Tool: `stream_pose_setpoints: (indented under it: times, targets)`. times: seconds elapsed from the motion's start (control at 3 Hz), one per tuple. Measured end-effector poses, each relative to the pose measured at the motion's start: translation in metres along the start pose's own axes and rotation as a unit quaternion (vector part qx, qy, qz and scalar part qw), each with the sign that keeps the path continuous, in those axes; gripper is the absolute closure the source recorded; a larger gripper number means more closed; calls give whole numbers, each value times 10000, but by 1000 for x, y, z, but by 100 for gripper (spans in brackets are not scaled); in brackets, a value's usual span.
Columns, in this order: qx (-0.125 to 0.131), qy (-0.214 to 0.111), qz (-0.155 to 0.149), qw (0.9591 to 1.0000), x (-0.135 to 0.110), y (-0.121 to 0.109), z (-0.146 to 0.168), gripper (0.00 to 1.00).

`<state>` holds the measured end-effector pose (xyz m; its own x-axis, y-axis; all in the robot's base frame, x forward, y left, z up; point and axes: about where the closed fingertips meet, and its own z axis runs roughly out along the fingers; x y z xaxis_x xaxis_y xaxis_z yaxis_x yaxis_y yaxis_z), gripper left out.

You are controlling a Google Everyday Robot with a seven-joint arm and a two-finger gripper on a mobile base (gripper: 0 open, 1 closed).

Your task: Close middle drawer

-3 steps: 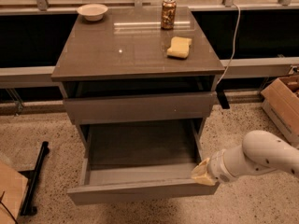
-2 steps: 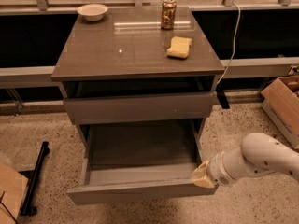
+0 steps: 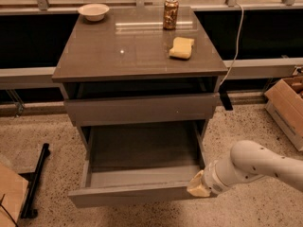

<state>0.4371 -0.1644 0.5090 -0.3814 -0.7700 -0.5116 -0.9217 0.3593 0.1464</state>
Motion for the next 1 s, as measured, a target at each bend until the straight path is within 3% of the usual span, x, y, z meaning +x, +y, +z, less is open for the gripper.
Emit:
stream_pose_setpoints:
  times: [0.67,1.0]
  targets:
    - [-360,145,280,9989,35,-10,77,100]
    - [-445,123,307,9985,41,-18,100,100]
